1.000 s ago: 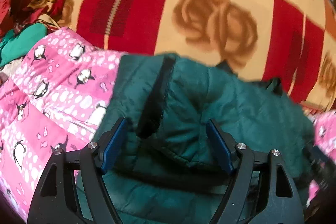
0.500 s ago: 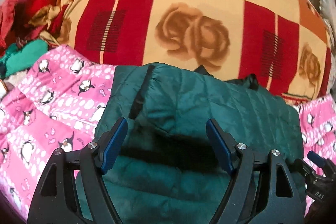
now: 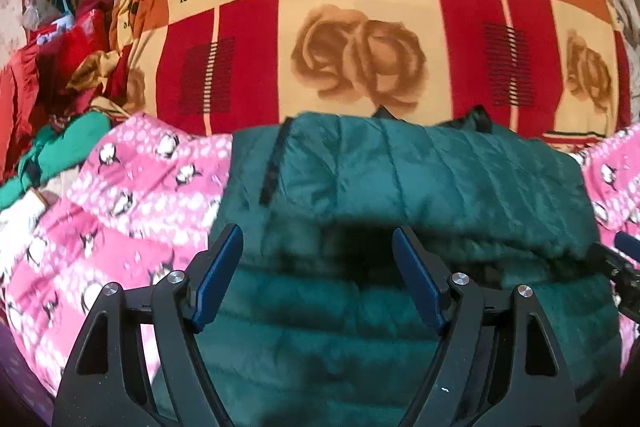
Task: Fold large clothes
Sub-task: 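Smooth the folded jacket front with both grippers open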
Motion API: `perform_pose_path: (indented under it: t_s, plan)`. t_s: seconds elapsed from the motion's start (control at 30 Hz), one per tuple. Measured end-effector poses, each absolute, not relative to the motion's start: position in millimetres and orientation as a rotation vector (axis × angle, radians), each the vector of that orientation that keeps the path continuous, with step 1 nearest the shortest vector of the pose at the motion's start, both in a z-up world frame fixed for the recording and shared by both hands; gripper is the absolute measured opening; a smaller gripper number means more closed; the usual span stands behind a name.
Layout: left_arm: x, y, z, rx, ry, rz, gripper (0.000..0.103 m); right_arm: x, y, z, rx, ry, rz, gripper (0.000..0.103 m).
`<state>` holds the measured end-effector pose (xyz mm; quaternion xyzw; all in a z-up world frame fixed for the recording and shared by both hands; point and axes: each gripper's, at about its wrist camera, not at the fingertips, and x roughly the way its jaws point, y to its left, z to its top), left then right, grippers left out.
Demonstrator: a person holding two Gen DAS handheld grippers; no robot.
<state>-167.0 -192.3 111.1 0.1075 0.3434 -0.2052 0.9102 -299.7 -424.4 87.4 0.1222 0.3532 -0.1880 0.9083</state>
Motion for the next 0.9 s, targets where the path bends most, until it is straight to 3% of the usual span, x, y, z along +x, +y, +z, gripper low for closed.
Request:
perform_pose_path:
  t_s: [0.2, 0.37, 0.73, 0.9]
  plan:
    - [-117, -194, 88, 0.196, 0.748, -0.374, 0.078, -253, -436, 89, 0.236, 0.714, -0.388, 0.079]
    - [-94, -193, 56, 0.146, 0.862, -0.383, 0.081, -212, -445, 46, 0.231, 0.836, -0.403, 0.082]
    - [-97, -196, 56, 0.155, 0.846, -0.38, 0.082, -251, -449, 66, 0.242, 0.732, -0.438, 0.084]
    - [-106, -195, 63, 0.175, 0.814, -0.364, 0.082, -245, -455, 47, 0.212, 0.828, -0.443, 0.084]
